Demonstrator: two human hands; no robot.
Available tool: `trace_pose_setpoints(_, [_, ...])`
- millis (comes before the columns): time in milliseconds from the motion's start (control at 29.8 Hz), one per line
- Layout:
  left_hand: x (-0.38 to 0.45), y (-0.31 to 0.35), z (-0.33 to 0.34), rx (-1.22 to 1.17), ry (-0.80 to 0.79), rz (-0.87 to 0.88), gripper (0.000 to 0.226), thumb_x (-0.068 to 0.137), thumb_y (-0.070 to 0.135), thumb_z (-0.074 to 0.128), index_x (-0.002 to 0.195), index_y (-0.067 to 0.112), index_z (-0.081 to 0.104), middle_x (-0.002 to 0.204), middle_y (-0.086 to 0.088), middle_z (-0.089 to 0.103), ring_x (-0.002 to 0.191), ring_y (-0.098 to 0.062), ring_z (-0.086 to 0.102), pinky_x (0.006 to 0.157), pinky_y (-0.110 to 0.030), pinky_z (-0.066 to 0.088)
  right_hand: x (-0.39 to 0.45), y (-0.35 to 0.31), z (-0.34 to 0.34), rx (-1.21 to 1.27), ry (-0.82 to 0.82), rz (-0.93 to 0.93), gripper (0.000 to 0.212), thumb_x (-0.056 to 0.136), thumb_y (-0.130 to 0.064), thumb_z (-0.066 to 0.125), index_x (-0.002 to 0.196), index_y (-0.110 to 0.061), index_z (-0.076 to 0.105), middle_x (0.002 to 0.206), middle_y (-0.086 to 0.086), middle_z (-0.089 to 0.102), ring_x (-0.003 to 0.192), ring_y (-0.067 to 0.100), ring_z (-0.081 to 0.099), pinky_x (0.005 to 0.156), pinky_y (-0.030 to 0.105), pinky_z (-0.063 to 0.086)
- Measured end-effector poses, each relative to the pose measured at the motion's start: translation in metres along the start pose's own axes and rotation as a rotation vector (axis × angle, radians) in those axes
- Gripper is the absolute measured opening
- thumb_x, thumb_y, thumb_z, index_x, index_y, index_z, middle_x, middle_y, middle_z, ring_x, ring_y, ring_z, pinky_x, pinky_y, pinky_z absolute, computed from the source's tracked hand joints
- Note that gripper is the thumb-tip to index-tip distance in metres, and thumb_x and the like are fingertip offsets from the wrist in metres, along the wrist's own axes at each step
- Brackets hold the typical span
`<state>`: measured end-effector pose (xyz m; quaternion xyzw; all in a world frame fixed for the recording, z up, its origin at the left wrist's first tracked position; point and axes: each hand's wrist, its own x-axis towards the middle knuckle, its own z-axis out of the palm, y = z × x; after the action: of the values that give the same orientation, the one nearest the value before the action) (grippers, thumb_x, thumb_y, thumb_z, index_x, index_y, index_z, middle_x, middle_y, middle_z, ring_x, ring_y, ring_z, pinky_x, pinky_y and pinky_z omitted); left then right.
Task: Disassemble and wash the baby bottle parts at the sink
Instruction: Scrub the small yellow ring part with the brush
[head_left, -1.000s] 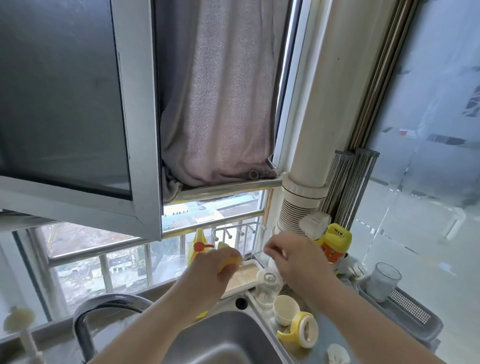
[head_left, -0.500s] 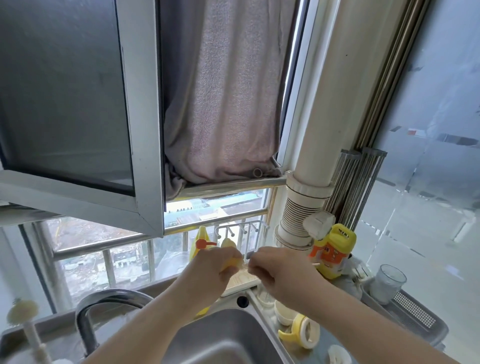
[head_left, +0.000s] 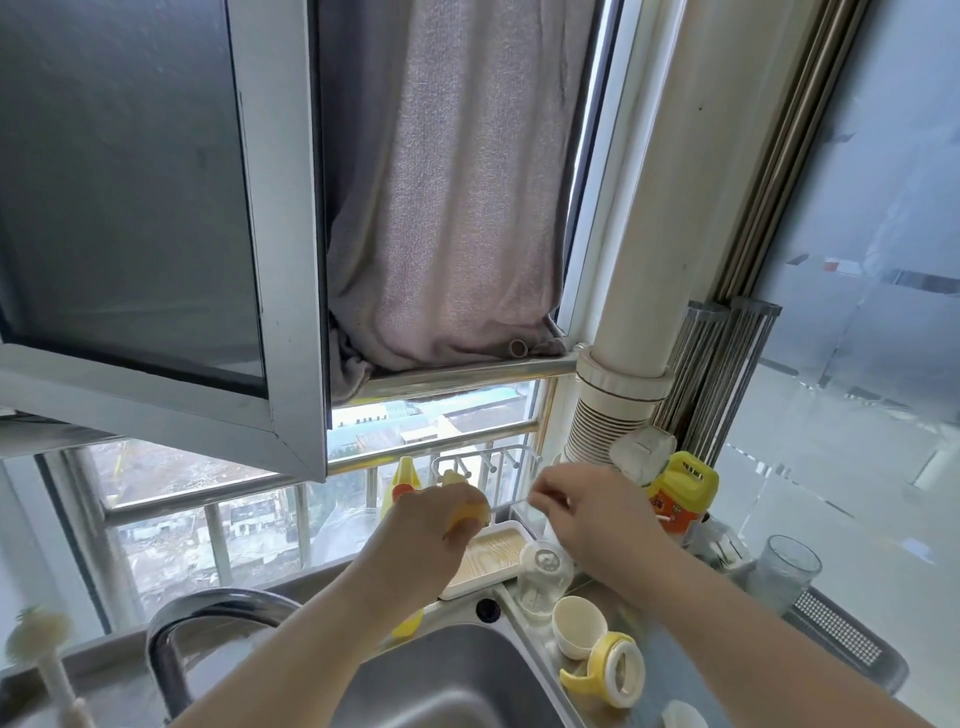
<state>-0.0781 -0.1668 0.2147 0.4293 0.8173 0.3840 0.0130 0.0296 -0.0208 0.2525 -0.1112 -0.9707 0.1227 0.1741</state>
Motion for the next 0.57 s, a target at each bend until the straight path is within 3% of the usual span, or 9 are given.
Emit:
trace_pose_setpoints(201, [0.0008, 0.0009, -0.0017, -0.033, -0.032, -0.001, 0.019, 0.095, 0.013, 0.046, 0.095, 0.027, 0.059, 0.086, 0.014, 0.058, 0.087, -0.014, 0.056, 0.068, -0.011, 0.039, 0.0001, 0.0008, 0.0025, -0.015, 0.040, -0.075, 0.014, 0.092, -0.030, 0.054, 0.089, -0.024, 0.066, 0.076, -0.016, 0.057, 0.071, 0.002, 0.051, 0.068, 0.022, 0.045])
trace_pose_setpoints(269, [0.0005, -0.0004, -0.0015, -0.028, -0.054, -0.002, 0.018, 0.097, 0.015, 0.043, 0.098, 0.030, 0.053, 0.090, 0.012, 0.056, 0.083, -0.009, 0.054, 0.065, -0.011, 0.039, 0.0011, 0.0017, 0.0029, -0.033, 0.015, -0.121, 0.012, 0.092, -0.027, 0.054, 0.090, -0.023, 0.066, 0.080, -0.014, 0.060, 0.075, 0.005, 0.053, 0.071, 0.026, 0.048])
trace_pose_setpoints(369, [-0.0011, 0.0015, -0.0002, -0.002, -0.082, 0.013, 0.016, 0.100, 0.019, 0.036, 0.108, 0.030, 0.043, 0.091, 0.011, 0.051, 0.075, -0.001, 0.047, 0.061, -0.010, 0.037, 0.0018, 0.0025, 0.0018, 0.021, 0.081, -0.046, 0.014, 0.093, -0.029, 0.053, 0.092, -0.023, 0.066, 0.083, -0.012, 0.063, 0.076, 0.005, 0.054, 0.072, 0.023, 0.047])
trace_pose_setpoints(470, [-0.0007, 0.0049, -0.0008, -0.023, -0.085, 0.008, 0.017, 0.098, 0.016, 0.039, 0.110, 0.028, 0.037, 0.082, 0.014, 0.046, 0.064, -0.002, 0.045, 0.057, -0.010, 0.039, 0.0015, -0.0036, 0.0063, 0.031, 0.005, -0.127, 0.013, 0.092, -0.027, 0.055, 0.091, -0.023, 0.067, 0.081, -0.013, 0.062, 0.071, 0.003, 0.049, 0.069, 0.022, 0.044])
trace_pose_setpoints(571, [0.0003, 0.0085, -0.0046, -0.063, -0.079, -0.029, 0.024, 0.096, 0.017, 0.045, 0.108, 0.030, 0.030, 0.078, 0.007, 0.052, 0.057, -0.006, 0.047, 0.053, -0.016, 0.042, 0.0041, -0.0009, 0.0049, 0.121, 0.042, -0.037, 0.014, 0.091, -0.032, 0.057, 0.090, -0.024, 0.068, 0.077, -0.014, 0.062, 0.067, 0.002, 0.051, 0.063, 0.016, 0.038])
